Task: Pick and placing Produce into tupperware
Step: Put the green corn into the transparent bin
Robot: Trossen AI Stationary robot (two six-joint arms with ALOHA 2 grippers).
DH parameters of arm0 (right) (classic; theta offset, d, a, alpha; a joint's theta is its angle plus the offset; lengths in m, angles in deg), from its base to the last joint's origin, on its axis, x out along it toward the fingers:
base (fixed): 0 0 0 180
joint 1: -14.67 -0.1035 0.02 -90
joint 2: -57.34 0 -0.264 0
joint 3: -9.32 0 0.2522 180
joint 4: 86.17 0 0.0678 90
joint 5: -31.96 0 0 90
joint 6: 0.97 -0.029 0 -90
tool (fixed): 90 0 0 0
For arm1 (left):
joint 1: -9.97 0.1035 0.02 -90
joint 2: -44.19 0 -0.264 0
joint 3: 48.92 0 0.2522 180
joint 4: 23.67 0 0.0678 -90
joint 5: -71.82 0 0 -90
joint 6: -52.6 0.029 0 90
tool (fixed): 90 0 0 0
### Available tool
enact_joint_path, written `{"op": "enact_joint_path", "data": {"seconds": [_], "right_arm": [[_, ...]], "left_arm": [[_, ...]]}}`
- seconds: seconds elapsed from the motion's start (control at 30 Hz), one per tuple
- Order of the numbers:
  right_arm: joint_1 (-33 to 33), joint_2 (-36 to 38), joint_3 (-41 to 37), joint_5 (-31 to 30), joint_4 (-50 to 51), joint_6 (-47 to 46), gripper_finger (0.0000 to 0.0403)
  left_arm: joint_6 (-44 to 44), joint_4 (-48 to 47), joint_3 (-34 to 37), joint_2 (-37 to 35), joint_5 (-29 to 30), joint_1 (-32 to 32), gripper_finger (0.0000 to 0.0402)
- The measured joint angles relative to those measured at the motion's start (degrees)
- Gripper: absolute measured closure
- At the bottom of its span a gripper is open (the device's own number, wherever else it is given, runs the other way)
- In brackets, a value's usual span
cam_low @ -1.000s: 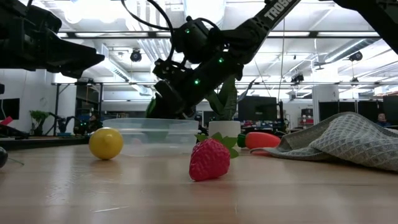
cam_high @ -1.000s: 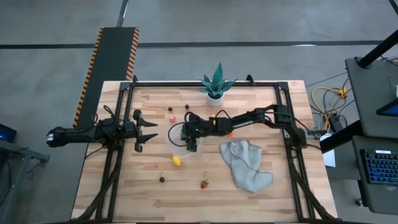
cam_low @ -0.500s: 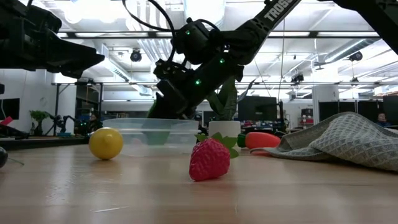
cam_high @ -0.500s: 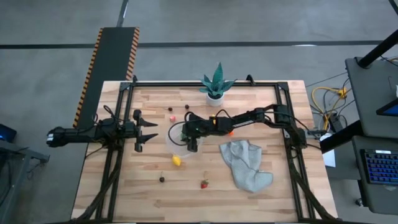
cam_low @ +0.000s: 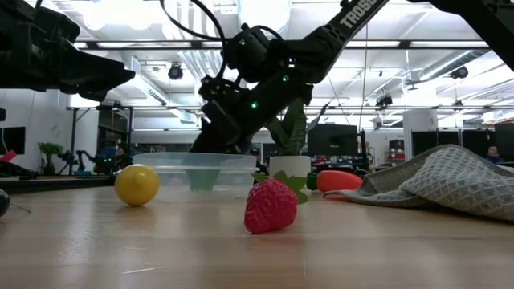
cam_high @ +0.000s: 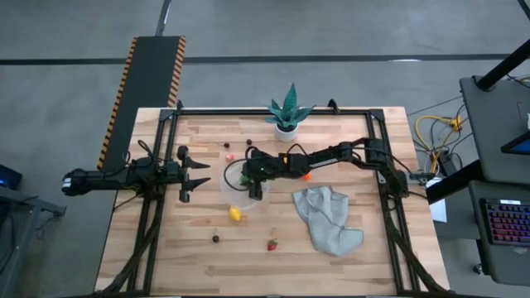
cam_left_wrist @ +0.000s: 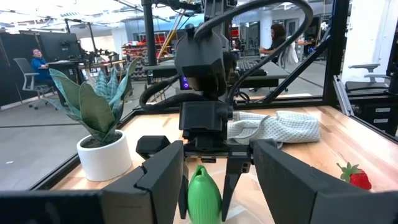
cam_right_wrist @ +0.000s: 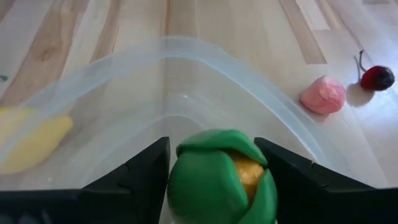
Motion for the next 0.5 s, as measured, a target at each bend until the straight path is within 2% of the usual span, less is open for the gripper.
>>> {"op": "enact_joint_path", "data": {"seconds": [0.2, 0.5], "right_arm": [[-0.02, 0.0, -0.02, -0.25, 1.19, -0.12, 0.0166], [-0.02, 1.14, 0.0, -0.46, 1.5, 0.17, 0.0105]], "left_arm": [[-0.04, -0.01, 0.0, 0.0, -0.02, 0.01, 0.0219], [-0.07, -0.04, 0.0, 0.0, -0.02, 0.01, 0.0219]]}}
